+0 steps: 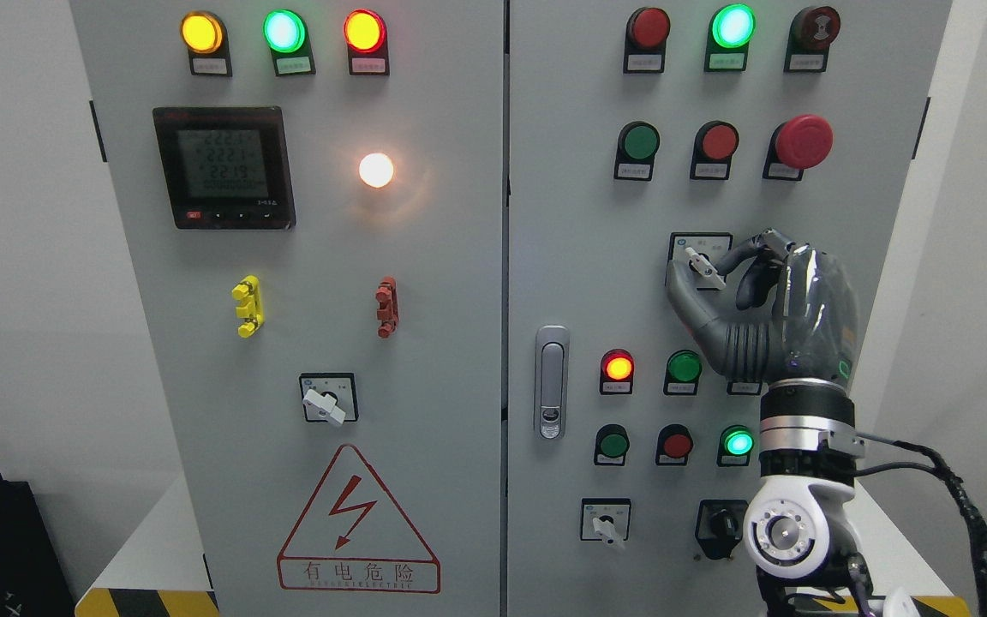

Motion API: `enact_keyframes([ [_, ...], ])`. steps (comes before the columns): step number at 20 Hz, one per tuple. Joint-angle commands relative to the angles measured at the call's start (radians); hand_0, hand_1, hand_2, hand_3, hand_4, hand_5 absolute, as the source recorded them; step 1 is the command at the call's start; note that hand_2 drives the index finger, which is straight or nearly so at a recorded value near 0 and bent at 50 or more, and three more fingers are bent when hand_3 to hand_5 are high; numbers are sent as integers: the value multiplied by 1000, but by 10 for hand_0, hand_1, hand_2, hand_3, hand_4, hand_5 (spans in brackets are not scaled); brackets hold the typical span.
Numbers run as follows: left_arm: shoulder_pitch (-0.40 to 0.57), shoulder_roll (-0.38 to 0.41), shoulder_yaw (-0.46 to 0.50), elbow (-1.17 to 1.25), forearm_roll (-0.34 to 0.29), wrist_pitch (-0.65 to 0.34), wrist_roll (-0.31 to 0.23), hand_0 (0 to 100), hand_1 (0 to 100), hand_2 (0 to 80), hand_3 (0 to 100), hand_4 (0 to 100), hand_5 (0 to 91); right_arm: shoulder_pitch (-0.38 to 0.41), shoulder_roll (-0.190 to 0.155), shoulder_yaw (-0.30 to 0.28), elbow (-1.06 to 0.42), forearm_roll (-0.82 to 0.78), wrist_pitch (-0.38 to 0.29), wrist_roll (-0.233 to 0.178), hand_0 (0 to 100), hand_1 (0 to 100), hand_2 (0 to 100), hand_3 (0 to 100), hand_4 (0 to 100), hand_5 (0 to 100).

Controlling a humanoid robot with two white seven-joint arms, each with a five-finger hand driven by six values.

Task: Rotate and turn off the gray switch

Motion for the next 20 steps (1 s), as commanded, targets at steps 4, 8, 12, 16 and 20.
enact_keyframes([
  [4, -9, 0, 8, -26, 20, 0, 0, 120, 389, 0, 0, 0, 0, -3, -18, 0, 7, 4, 2, 1, 196, 519, 648, 966, 939, 1000],
  [8, -9, 0, 8, -26, 18, 0, 0, 120, 389, 0, 0, 0, 0, -6, -17, 0, 7, 4, 17, 4, 251, 524, 649, 967, 940, 1000],
  [12, -9, 0, 8, -26, 18, 0, 0, 120, 389, 0, 0, 0, 0, -6, -17, 2, 7, 4, 20, 5, 280, 534, 650, 968, 940, 1000],
  [16, -9, 0, 8, -26, 20, 0, 0, 120, 389, 0, 0, 0, 0, -7, -17, 2, 7, 4, 20, 5, 286, 540, 651, 969, 941, 1000],
  [20, -9, 0, 8, -26, 20, 0, 0, 120, 389, 0, 0, 0, 0, -10, -17, 2, 7, 4, 20, 7, 290, 542, 655, 975, 942, 1000],
])
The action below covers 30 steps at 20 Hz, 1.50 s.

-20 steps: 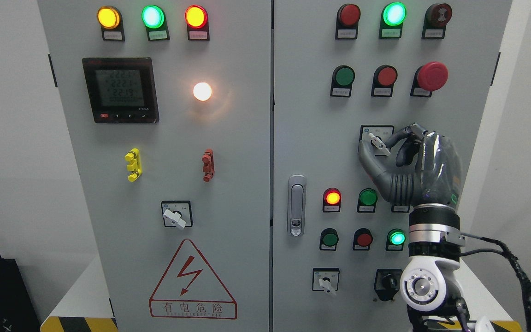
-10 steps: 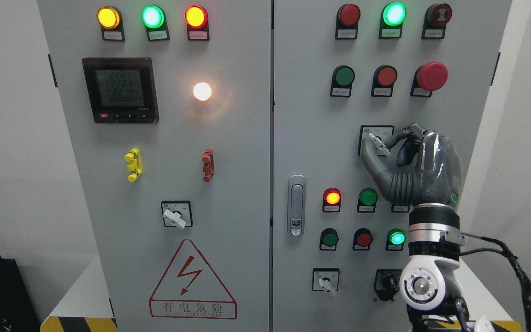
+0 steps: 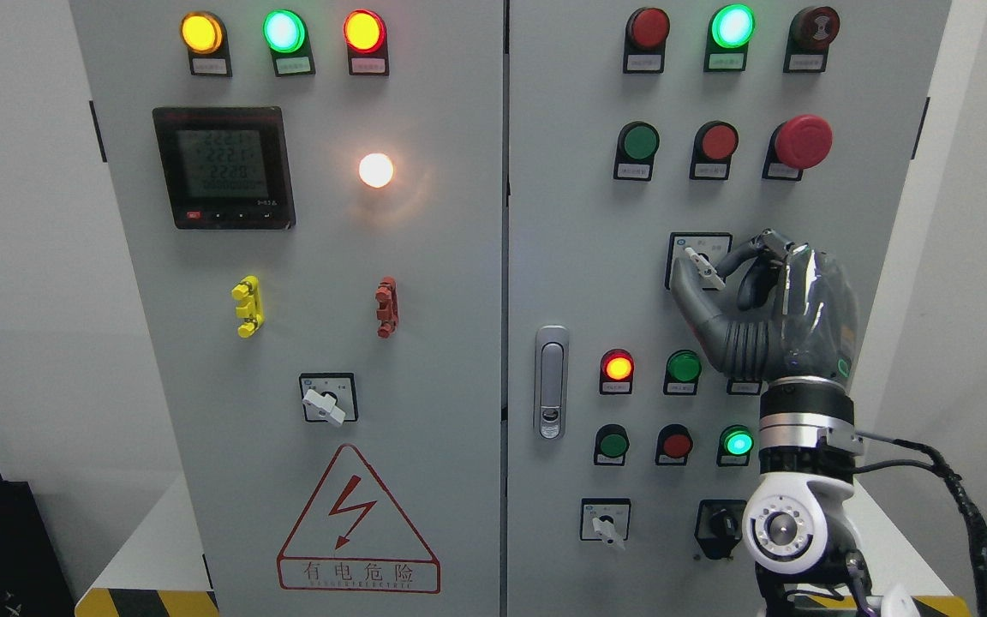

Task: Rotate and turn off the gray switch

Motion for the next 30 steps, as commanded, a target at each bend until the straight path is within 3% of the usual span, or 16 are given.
enact_keyframes([
  [1, -9, 0, 8, -26, 20, 0, 0, 120, 389, 0, 0, 0, 0, -3, -17, 1, 1, 0, 1, 1, 292, 543, 659, 977, 942, 1000],
  [30, -9, 0, 8, -26, 20, 0, 0, 120, 389, 0, 0, 0, 0, -3, -15, 10, 3, -8, 2, 5, 378, 537, 725, 1000, 961, 1000],
])
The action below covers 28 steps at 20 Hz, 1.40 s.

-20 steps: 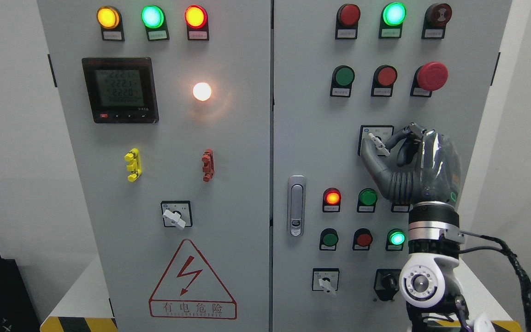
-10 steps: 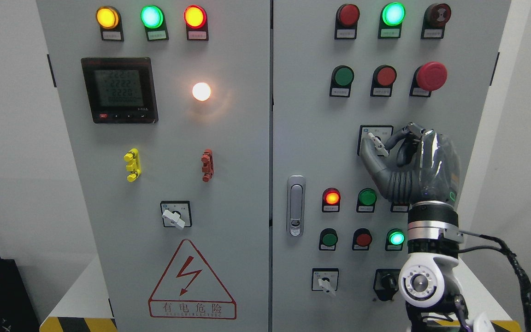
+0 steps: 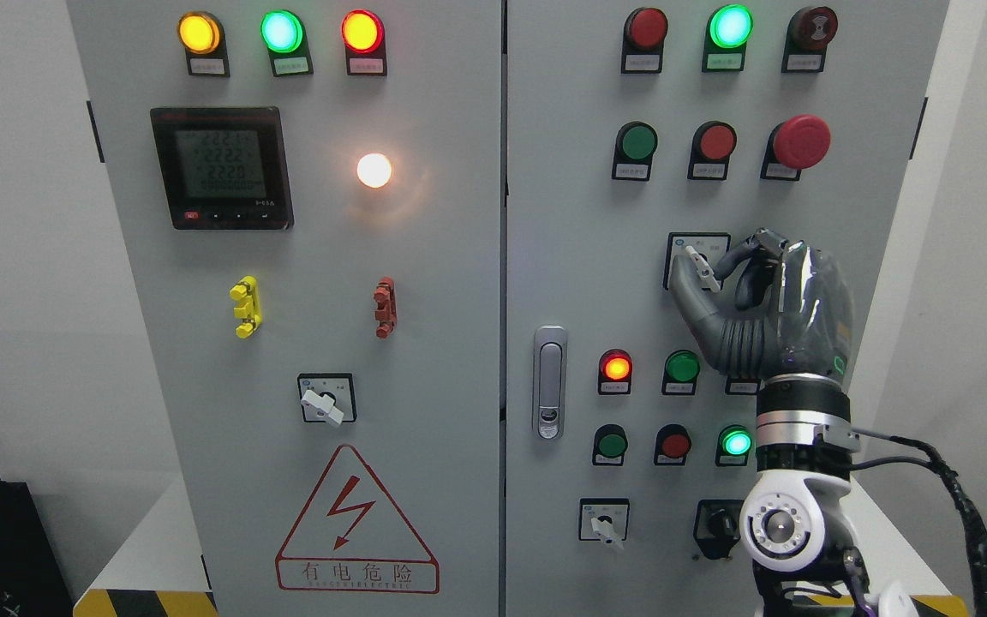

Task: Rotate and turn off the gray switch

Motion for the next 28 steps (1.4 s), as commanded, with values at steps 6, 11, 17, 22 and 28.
enact_keyframes([
  [6, -9, 0, 8, -26, 18, 0, 0, 120, 389, 0, 0, 0, 0, 0, -15, 2, 1, -1, -2, 1, 410, 530, 728, 1000, 962, 1000],
  [11, -9, 0, 8, -26, 20, 0, 0, 120, 389, 0, 0, 0, 0, 0, -15, 2, 1, -1, -2, 5, 465, 520, 729, 1000, 964, 1000],
  [17, -9, 0, 8, -26, 20, 0, 0, 120, 389, 0, 0, 0, 0, 0, -15, 2, 1, -1, -2, 5, 494, 512, 728, 1000, 966, 1000],
  [22, -9, 0, 8, -26, 20, 0, 0, 120, 389, 0, 0, 0, 0, 0, -15, 2, -1, -1, -2, 3, 503, 507, 730, 1000, 967, 1000],
  [28, -9, 0, 8, -26, 20, 0, 0, 120, 389, 0, 0, 0, 0, 1, -15, 2, -2, -3, -6, 3, 441, 487, 738, 1000, 966, 1000],
])
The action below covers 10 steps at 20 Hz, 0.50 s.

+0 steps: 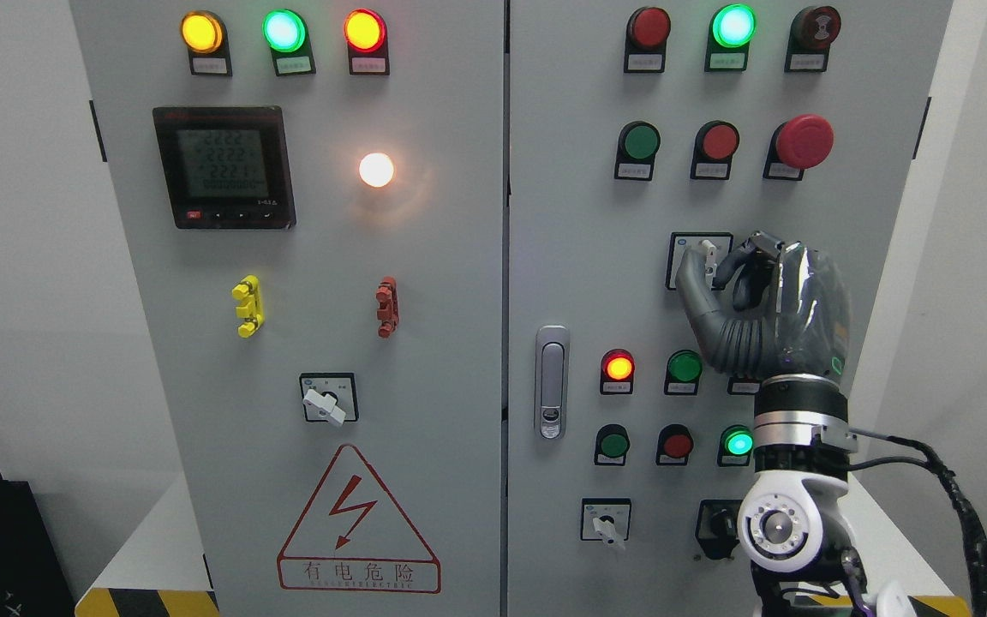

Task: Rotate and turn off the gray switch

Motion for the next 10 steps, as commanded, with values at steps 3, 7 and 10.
enact_keyframes([
  [3, -9, 0, 8, -26, 20, 0, 0, 120, 389, 0, 0, 0, 0, 2, -17, -2, -7, -3, -6, 2, 418, 471, 739, 1000, 966, 1000],
  [7, -9, 0, 8, -26, 20, 0, 0, 120, 389, 0, 0, 0, 0, 5, -17, -2, -11, -6, -9, 2, 362, 440, 744, 1000, 967, 1000],
  [10, -9, 0, 9, -26, 20, 0, 0, 120, 389, 0, 0, 0, 0, 9, -20, -3, -25, -6, -23, 0, 341, 432, 745, 1000, 967, 1000],
])
